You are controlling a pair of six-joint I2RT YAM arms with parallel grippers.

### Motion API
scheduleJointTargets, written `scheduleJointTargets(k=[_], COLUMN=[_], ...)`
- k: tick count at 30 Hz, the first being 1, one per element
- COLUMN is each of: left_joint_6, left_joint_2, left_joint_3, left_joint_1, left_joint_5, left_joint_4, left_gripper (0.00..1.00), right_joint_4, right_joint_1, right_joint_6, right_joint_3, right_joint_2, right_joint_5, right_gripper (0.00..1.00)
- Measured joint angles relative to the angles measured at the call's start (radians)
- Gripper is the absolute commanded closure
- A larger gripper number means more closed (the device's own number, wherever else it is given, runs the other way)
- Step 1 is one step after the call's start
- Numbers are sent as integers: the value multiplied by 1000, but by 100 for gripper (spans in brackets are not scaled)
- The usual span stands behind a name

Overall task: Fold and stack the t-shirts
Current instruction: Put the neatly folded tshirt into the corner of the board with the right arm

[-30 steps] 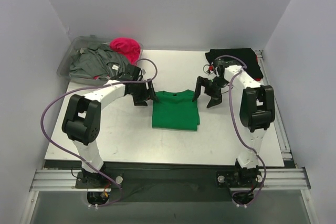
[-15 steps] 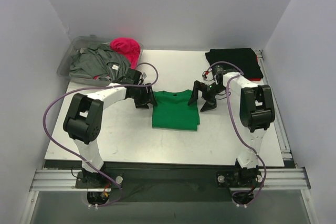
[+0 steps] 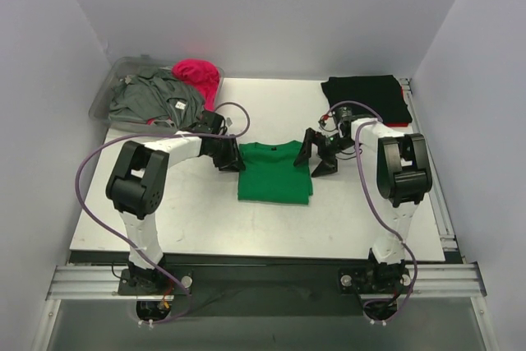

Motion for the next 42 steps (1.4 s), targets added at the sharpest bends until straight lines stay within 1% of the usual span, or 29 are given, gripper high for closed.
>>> scheduleJointTargets(k=[1, 4, 8, 12, 16, 17, 18, 19, 21, 22, 23, 24, 25, 26, 27, 28, 30, 32, 36, 38, 42], left_joint_6=[3, 13, 16, 19, 18, 18, 18, 18, 18, 18, 18, 19, 19, 21, 16, 13, 15, 16, 16, 16, 16], left_joint_2=[1, 7, 13, 15, 18, 19, 19, 20, 20, 20, 20, 20, 20, 20, 20, 16, 3, -17, -79, -121, -207], left_joint_3=[0, 0, 0, 0, 0, 0, 0, 0, 0, 0, 0, 0, 0, 0, 0, 0, -1, -8, -39, -56, -87], left_joint_1=[0, 0, 0, 1, 2, 2, 2, 2, 2, 2, 2, 2, 2, 2, 2, 1, -1, -2, -2, -2, -2], left_joint_5=[0, 2, 13, 20, 30, 33, 35, 37, 40, 41, 42, 42, 42, 41, 49, 53, 53, 42, 26, 15, 5], left_joint_4=[0, -1, 1, 4, 10, 11, 11, 12, 13, 13, 14, 14, 14, 14, 16, 19, 20, 18, 17, 14, 11], left_gripper=[70, 81, 87, 88, 88, 88, 88, 88, 88, 86, 82, 78, 67, 62, 56, 47, 41, 38, 38, 38, 38], right_joint_4=[7, 27, 43, 61, 67, 69, 71, 76, 81, 82, 82, 82, 83, 83, 83, 83, 83, 82, 57, 19, -56], right_joint_1=[-1, 3, 24, 63, 101, 108, 113, 119, 125, 126, 126, 126, 126, 125, 124, 124, 116, 109, 70, 46, -2], right_joint_6=[6, 20, 29, 40, 50, 52, 51, 53, 54, 55, 53, 47, 47, 49, 50, 50, 48, 40, 8, -16, -74], right_joint_3=[-4, -13, -14, -6, 25, 31, 36, 37, 37, 37, 36, 34, 32, 32, 32, 32, 32, 32, 39, 64, 171], right_joint_2=[0, 0, 0, 8, 33, 40, 44, 48, 57, 60, 60, 60, 60, 60, 58, 56, 49, 36, -3, -17, -23], right_joint_5=[-6, -23, -26, -27, -32, -32, -31, -20, 2, 11, 22, 45, 56, 62, 66, 71, 84, 103, 143, 164, 189], right_gripper=[16, 16, 17, 18, 25, 37, 43, 53, 63, 71, 87, 93, 98, 100, 100, 100, 100, 100, 100, 100, 100])
